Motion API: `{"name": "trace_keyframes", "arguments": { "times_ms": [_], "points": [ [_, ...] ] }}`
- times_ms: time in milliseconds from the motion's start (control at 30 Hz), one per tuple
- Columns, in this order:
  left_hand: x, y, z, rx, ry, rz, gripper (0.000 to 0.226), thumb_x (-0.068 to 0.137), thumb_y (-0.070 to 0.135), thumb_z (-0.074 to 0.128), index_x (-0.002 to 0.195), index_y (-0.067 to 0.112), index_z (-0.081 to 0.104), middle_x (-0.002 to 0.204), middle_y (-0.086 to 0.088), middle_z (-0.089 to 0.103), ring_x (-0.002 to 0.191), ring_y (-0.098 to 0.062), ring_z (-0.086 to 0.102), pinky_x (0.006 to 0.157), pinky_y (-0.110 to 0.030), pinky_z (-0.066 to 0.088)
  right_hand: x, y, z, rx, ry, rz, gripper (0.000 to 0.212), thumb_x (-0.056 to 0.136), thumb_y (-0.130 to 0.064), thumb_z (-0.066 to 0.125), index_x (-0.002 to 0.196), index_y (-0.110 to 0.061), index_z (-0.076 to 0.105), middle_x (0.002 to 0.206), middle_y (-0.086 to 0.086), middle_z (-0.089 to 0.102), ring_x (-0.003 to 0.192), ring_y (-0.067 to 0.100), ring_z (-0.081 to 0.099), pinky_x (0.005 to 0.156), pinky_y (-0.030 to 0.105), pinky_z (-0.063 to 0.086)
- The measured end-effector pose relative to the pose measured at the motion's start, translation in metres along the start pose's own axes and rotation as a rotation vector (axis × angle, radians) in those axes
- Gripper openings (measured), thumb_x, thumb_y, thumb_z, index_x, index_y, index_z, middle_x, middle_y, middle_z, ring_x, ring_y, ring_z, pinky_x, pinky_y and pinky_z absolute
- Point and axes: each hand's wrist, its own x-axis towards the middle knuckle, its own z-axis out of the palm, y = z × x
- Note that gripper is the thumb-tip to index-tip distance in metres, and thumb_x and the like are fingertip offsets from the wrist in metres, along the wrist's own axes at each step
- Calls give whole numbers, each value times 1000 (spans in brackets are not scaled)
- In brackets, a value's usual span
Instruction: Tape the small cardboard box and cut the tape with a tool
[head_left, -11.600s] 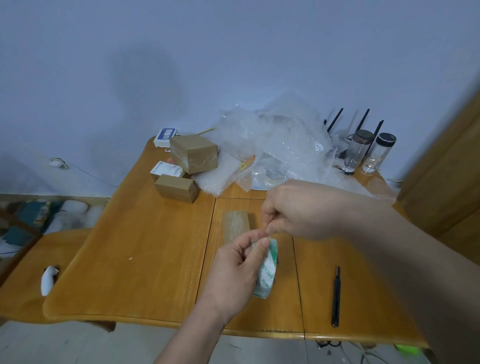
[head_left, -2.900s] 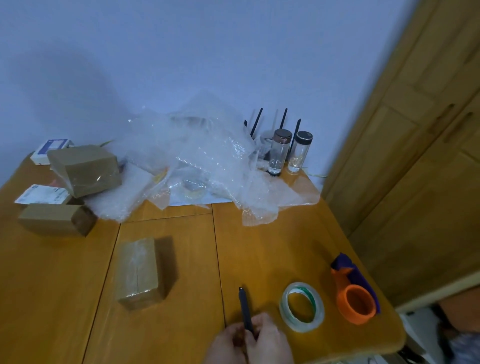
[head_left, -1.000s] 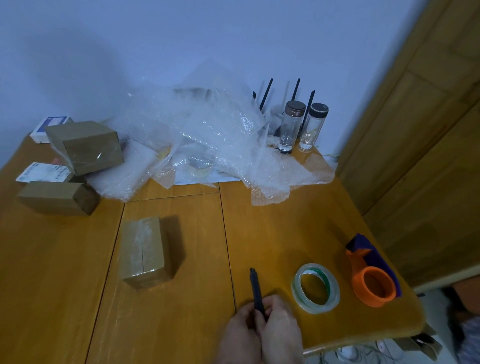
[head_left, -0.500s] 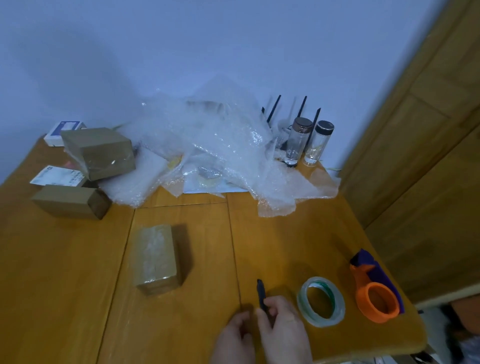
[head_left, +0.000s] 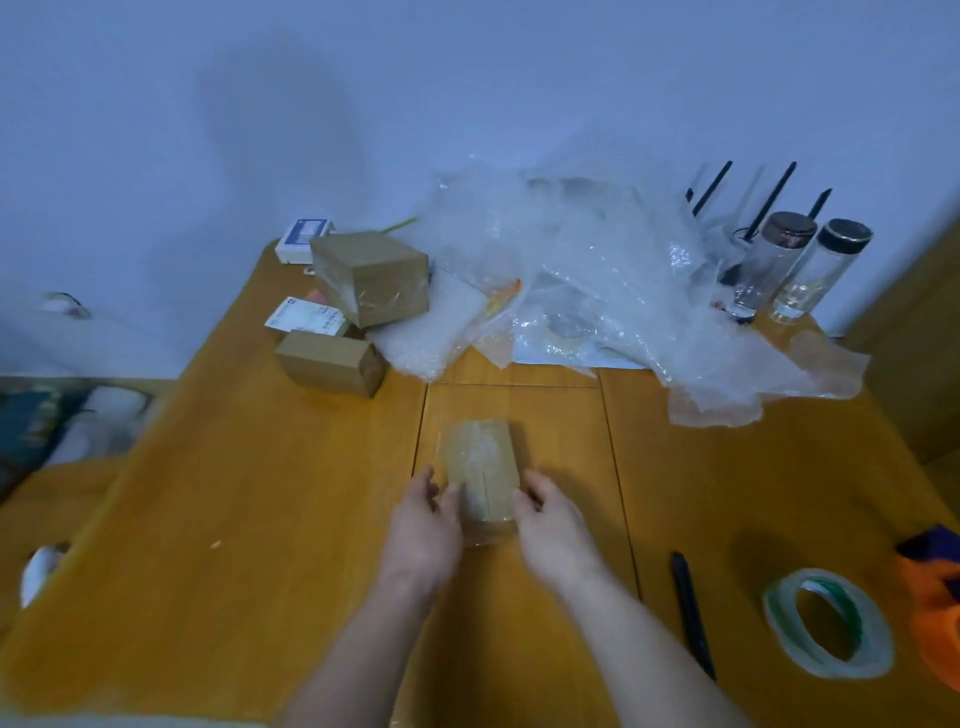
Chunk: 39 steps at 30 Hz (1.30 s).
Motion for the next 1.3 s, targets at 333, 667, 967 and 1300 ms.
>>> {"name": "trace_keyframes", "arguments": {
  "times_ms": [333, 667, 967, 1300],
  "points": [
    [-13, -20, 12, -68, -158, -42, 56, 107, 11, 43, 160, 28, 34, 151, 6, 55, 141, -19, 51, 115, -33, 41, -17, 20, 12, 37, 24, 63, 49, 106, -23, 44, 154, -29, 40, 149, 0, 53, 134, 23, 53, 113, 44, 46],
    [-48, -43, 23, -28, -190, -31, 56, 107, 12, 43, 158, 33, 37, 154, 9, 54, 143, -15, 48, 120, -36, 39, -63, 48, 7, 47, 65, 141, 52, 105, -19, 47, 156, -30, 37, 149, 0, 53, 137, 22, 50, 116, 42, 43],
    [-60, -42, 22, -52, -195, -21, 55, 107, 11, 42, 159, 30, 37, 151, 7, 56, 141, -16, 49, 115, -31, 38, -73, 52, 5, 39, 75, 123, 51, 106, -18, 45, 155, -32, 38, 147, -1, 55, 134, 21, 52, 113, 39, 46],
    [-62, -42, 21, -42, -175, -16, 56, 107, 9, 42, 159, 27, 36, 152, 4, 54, 143, -21, 49, 120, -40, 40, -75, 53, 0, 29, 73, 112, 54, 105, -23, 49, 156, -33, 34, 153, -1, 50, 139, 23, 49, 114, 42, 45]
  ]
}}
